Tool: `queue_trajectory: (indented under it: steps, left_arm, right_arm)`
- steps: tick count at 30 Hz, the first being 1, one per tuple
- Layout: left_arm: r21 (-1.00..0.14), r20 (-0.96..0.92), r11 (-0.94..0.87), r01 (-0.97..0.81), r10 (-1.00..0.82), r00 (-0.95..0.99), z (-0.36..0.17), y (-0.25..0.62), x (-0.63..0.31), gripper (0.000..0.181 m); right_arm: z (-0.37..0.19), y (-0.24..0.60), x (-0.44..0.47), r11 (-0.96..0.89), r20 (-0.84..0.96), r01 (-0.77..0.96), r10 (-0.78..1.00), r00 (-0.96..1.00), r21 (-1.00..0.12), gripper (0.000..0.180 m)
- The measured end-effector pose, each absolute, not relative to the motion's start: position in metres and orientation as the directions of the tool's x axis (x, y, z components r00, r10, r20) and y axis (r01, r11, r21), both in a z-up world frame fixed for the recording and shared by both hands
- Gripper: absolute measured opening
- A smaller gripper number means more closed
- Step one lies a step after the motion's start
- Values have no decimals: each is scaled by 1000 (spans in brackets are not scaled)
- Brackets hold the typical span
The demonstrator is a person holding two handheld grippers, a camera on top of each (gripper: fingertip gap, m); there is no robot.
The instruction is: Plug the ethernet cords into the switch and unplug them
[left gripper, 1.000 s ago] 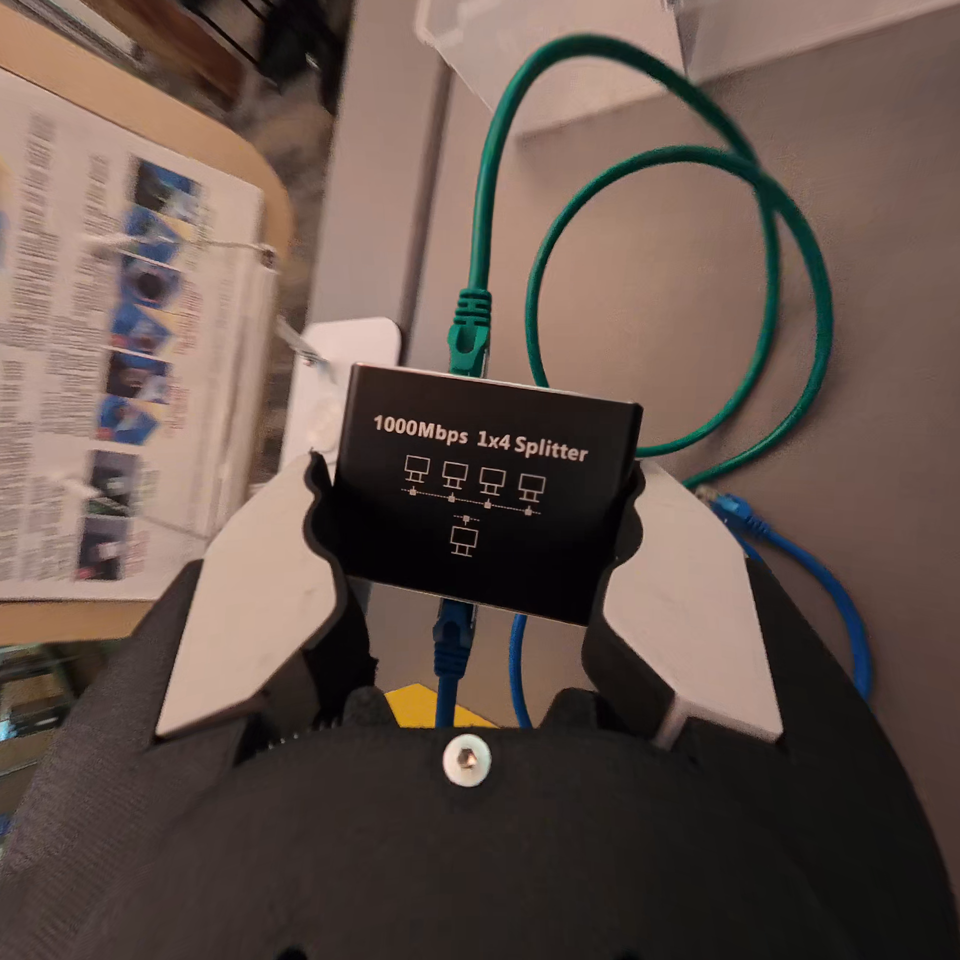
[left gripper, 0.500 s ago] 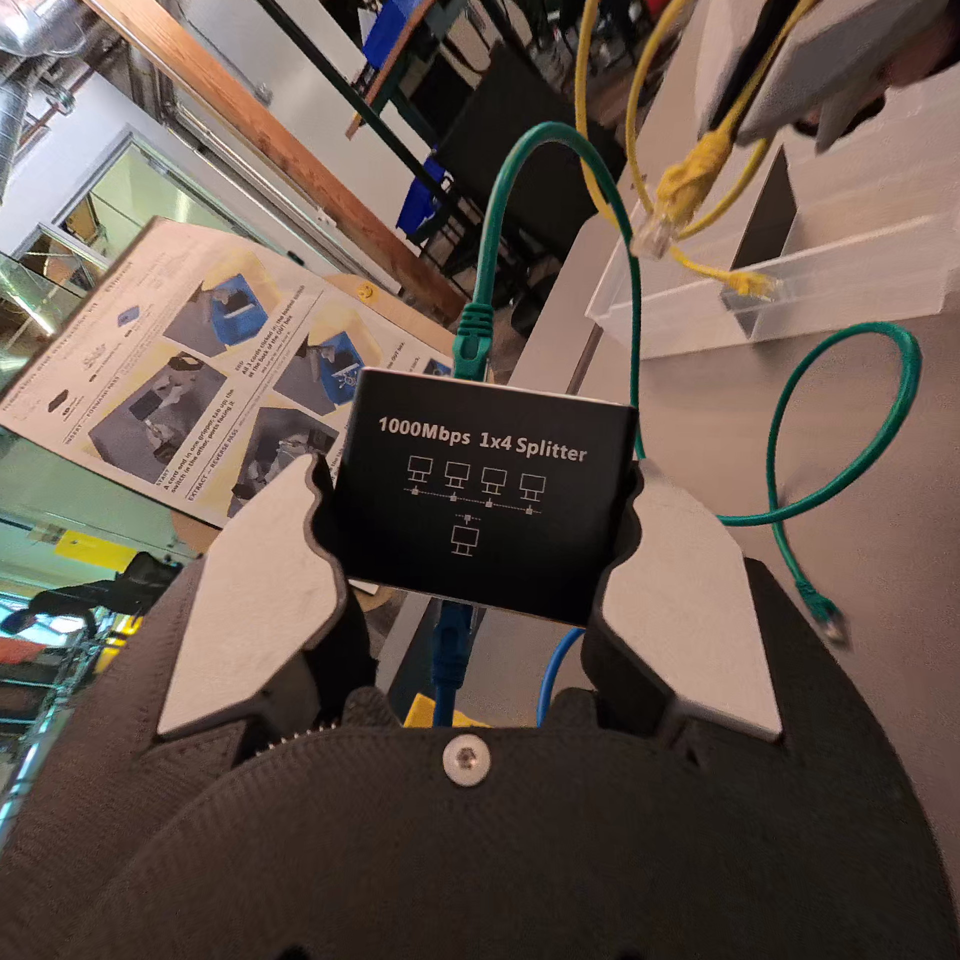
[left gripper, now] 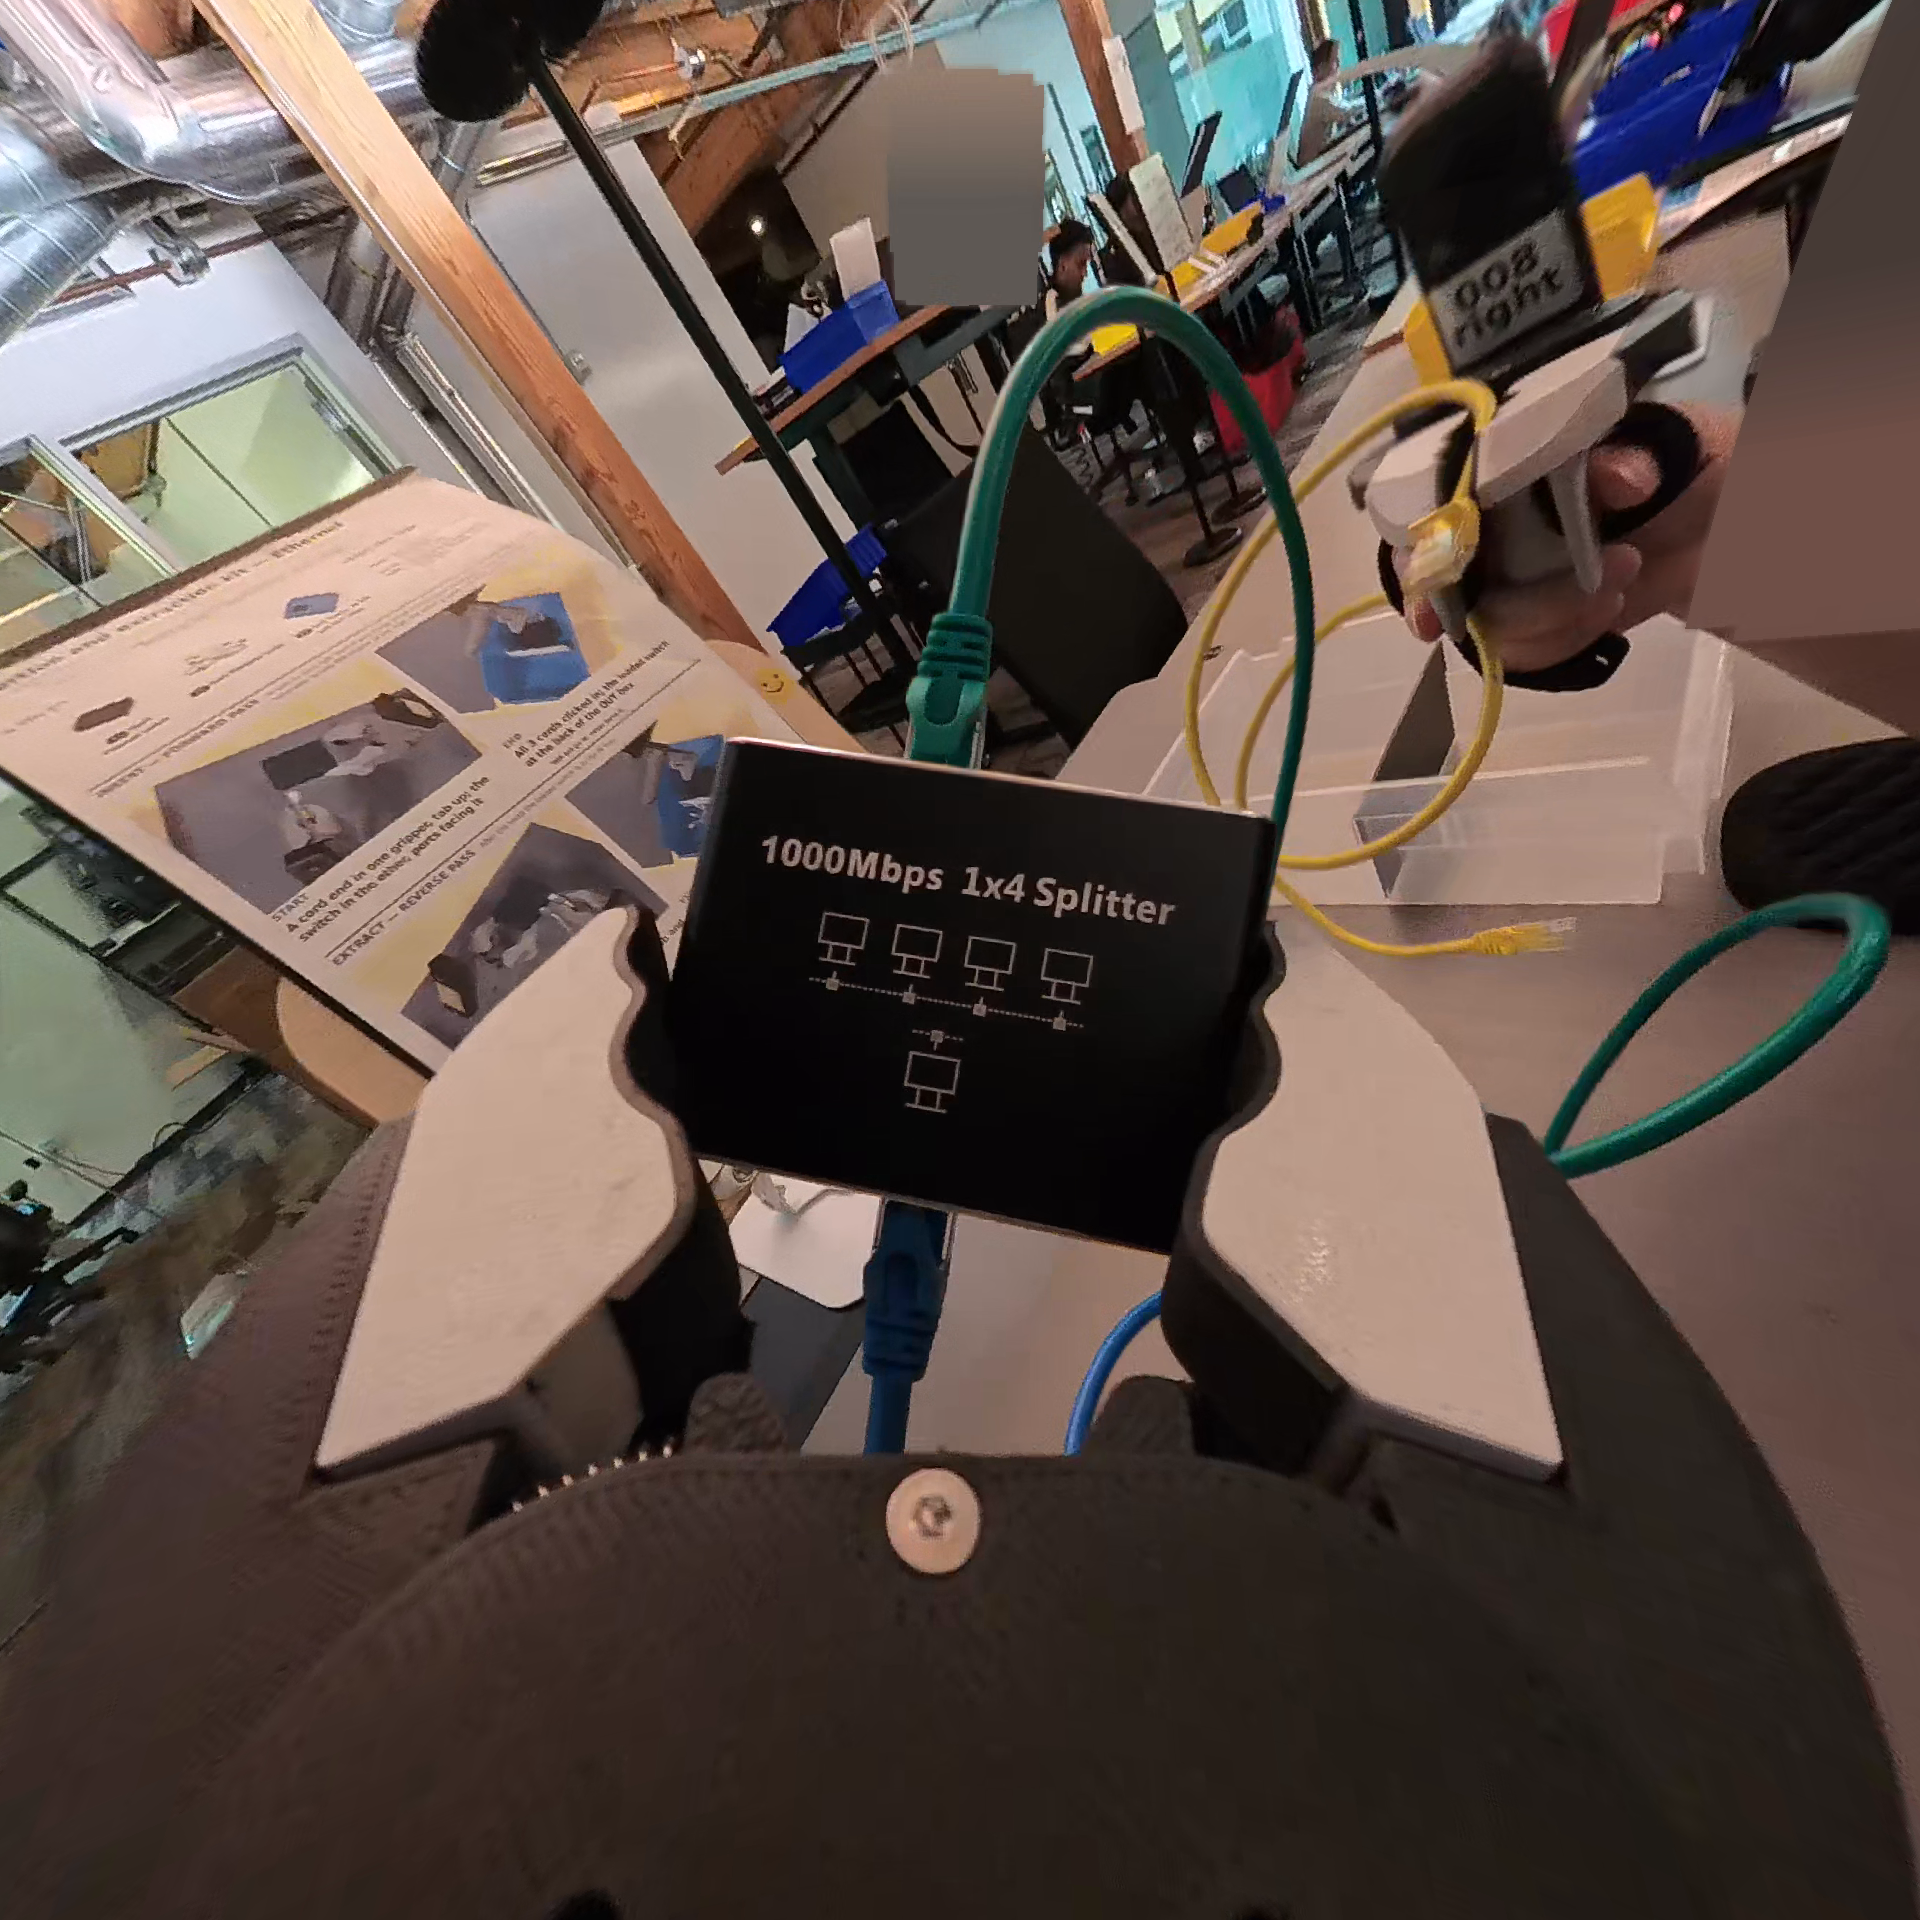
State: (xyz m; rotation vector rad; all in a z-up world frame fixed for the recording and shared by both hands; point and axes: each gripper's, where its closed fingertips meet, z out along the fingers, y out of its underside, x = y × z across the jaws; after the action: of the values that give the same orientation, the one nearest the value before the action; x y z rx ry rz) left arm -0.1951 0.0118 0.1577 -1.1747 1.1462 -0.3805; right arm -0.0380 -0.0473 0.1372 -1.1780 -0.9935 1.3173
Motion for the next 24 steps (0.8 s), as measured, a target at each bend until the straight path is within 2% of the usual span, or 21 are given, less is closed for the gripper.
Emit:
queue_trajectory:
  steps: [1,4,8,12,16,20,24]
  left_arm:
    - [-868,-495,401,-293,-753,433,159,12,-198,105]
    - [-888,-461,395,-237,-773,436,165,9,-205,104]
    - [-898,-440,382,-220,-794,419,163,10,-203,104]
    - [-899,-432,377,-221,-844,316,147,2,-179,104]
    - [-921,-384,354,-165,-897,219,139,-8,-156,104]
    - [-927,-363,338,-161,-918,163,132,-14,-143,104]
    - [-932,-344,326,-157,-933,102,125,-23,-129,104]
  right_arm:
    - [137,-46,-35,-139,-144,-187,990,14,-972,6]
    - [135,-47,-28,-221,-204,-224,974,-98,-949,6]
    - [127,-42,-29,-243,-226,-205,968,-106,-948,6]
    - [130,-50,-46,-5,-10,-148,999,33,-989,6]
    - [149,-69,-59,299,277,-81,938,209,-951,6]
    - [167,-85,-66,453,422,-16,841,338,-891,6]
    - [160,-84,-77,484,479,89,790,382,-870,6]
